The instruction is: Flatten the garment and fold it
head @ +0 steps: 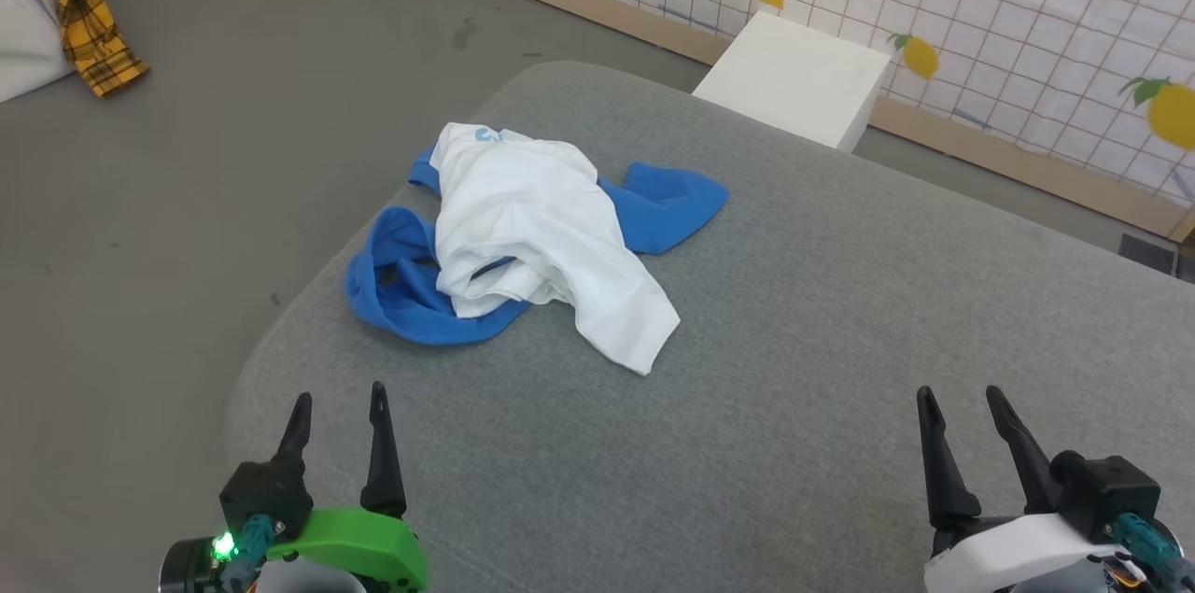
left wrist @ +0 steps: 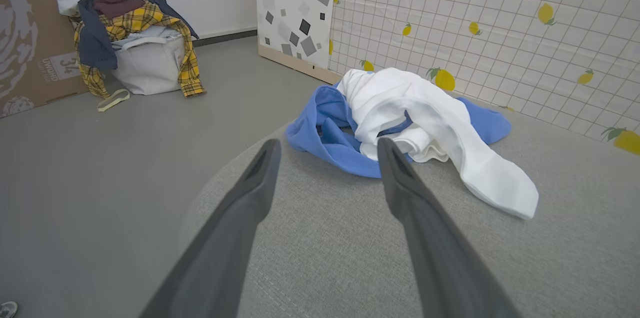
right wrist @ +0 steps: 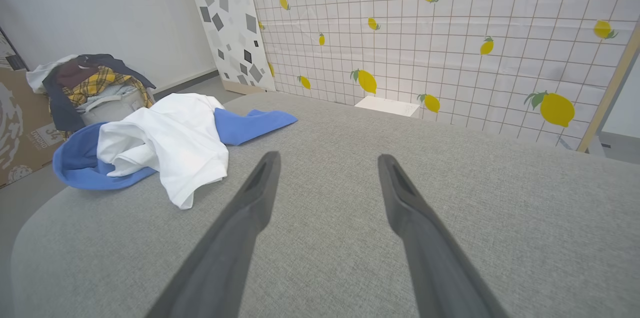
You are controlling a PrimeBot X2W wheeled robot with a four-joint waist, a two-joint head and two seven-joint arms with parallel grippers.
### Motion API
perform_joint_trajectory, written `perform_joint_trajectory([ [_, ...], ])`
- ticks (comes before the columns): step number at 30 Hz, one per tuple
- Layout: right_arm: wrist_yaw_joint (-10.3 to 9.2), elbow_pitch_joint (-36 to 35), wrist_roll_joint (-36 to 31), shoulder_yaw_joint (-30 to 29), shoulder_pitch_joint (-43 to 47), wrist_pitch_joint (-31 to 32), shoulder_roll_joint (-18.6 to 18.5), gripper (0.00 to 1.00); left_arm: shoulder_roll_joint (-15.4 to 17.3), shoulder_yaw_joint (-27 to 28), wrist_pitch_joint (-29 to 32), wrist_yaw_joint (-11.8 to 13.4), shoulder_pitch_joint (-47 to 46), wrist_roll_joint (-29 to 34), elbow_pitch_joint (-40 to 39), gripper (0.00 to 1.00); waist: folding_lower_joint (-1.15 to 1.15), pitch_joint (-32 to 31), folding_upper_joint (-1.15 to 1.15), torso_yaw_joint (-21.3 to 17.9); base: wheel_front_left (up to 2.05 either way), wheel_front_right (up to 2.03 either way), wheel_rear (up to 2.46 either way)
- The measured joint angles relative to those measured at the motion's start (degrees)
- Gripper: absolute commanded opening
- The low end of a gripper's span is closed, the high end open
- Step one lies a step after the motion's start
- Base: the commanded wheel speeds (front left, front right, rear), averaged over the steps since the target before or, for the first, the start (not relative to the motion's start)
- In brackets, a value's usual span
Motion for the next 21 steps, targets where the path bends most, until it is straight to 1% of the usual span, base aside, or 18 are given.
perform_joint_trajectory([
  [5, 0.0, 0.2, 0.1, -0.4, 0.4, -0.6, 0.0, 1.0, 0.1, -0.3, -0.2, -1.6, -1.5, -2.2, 2.2, 1.0, 0.0, 0.7, 0.0, 0.9, 0.0, 0.0, 0.0],
  [8, 0.0, 0.3, 0.0, -0.7, 0.5, -1.0, 0.0, 1.0, 0.6, 0.0, 0.4, -2.8, -5.2, -4.0, 3.0, 1.0, 0.0, 1.5, 0.0, 1.2, 0.0, 0.0, 0.0],
  [11, 0.0, 0.3, -0.3, -0.9, 0.5, -1.1, 0.0, 1.0, 1.4, 0.3, 1.5, -4.4, -10.3, -5.6, 4.4, 1.0, 0.0, 2.6, 0.0, 1.3, 0.0, 0.0, 0.0],
  [13, 0.0, 0.3, -0.8, -1.1, 0.4, -1.1, 0.0, 1.0, 2.2, 0.4, 3.2, -5.9, -14.3, -7.4, 6.1, 1.0, 0.0, 3.6, 0.0, 1.3, 0.0, 0.0, 0.0],
  [17, 0.0, -0.5, -2.0, -1.5, -0.4, -0.9, 0.0, 1.0, 3.5, 0.7, 6.4, -7.6, -21.9, -10.5, 10.3, 1.0, 0.0, 5.7, 0.0, 0.8, 0.0, 0.0, 0.0],
  [21, 0.0, -2.2, -3.4, -1.9, -1.7, 0.0, 0.0, 1.0, 4.8, 0.8, 12.3, -9.0, -30.4, -14.5, 17.0, 1.0, 0.0, 8.3, 0.0, -0.2, 0.0, 0.0, 0.0],
])
